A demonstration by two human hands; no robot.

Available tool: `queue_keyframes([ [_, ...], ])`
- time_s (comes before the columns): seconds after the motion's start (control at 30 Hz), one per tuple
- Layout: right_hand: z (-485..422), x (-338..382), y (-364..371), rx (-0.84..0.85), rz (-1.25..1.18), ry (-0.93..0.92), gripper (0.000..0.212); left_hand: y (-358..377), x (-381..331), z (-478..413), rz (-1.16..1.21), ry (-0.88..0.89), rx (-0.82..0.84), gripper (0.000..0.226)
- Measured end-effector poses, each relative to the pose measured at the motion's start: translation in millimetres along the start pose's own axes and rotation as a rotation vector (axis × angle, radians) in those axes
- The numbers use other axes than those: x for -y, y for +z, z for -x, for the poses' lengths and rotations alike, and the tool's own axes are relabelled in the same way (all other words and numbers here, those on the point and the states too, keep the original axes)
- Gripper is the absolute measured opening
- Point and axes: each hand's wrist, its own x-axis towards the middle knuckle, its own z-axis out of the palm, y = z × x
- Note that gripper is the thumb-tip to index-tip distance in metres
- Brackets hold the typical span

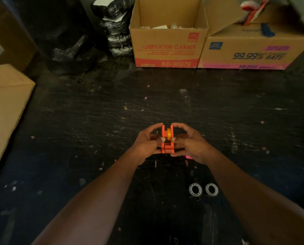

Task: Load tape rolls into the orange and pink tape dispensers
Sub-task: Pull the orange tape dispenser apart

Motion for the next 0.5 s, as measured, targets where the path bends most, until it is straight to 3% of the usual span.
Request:
queue_keyframes([
  [0.5, -2.1, 3.5, -3.6, 0.036, -0.007, 0.023, 0.051, -2.0, -2.0, 3.0, 0.016, -0.005, 0.017, 0.062],
])
